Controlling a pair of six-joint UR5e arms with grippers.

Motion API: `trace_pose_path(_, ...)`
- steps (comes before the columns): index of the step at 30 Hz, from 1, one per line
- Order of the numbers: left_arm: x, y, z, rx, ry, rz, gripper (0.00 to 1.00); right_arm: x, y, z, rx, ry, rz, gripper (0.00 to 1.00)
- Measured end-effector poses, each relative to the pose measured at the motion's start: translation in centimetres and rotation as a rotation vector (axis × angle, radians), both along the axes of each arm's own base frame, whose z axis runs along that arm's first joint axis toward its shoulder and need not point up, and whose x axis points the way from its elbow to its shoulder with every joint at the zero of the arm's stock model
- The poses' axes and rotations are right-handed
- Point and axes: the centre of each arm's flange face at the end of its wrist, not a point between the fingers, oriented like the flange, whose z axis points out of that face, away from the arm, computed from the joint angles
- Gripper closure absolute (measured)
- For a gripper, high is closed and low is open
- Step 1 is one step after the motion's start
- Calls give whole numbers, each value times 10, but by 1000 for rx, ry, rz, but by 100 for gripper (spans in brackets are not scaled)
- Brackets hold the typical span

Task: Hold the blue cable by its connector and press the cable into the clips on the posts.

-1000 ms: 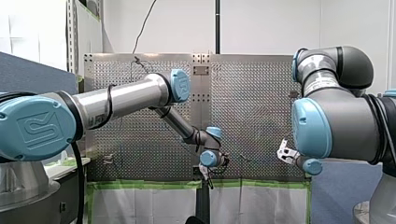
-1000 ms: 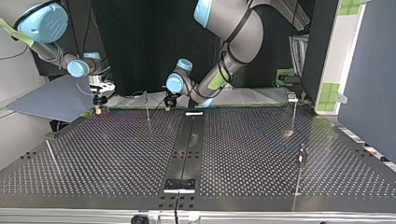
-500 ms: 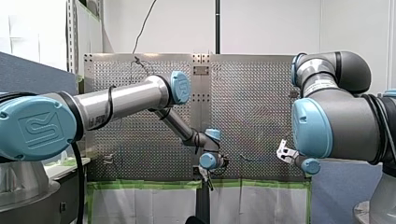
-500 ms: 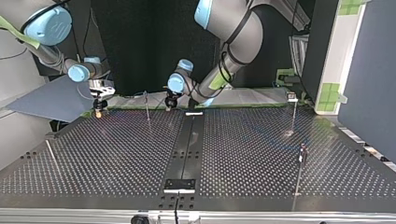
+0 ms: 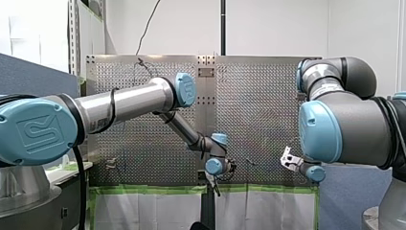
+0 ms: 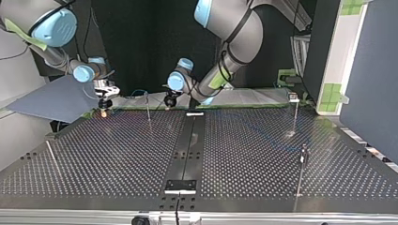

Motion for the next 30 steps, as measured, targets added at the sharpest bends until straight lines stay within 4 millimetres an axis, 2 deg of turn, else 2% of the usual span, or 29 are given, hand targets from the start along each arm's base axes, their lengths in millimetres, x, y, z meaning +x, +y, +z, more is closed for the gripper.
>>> trace_pose_path(5, -2, 1, -2, 1, 4, -1, 100, 3, -1, -1, 0, -5, 4, 100)
trace_pose_path(14, 1, 3, -1, 0, 3, 1, 100, -3, -7, 0, 0, -19, -40, 100)
trace_pose_path(22, 8, 1, 6, -13, -10, 9, 100, -10, -19, 5, -13, -25, -106, 100)
trace_pose_path(30, 18, 11, 8, -15, -9, 38, 100, -16, -32, 12, -27, -33, -166, 100)
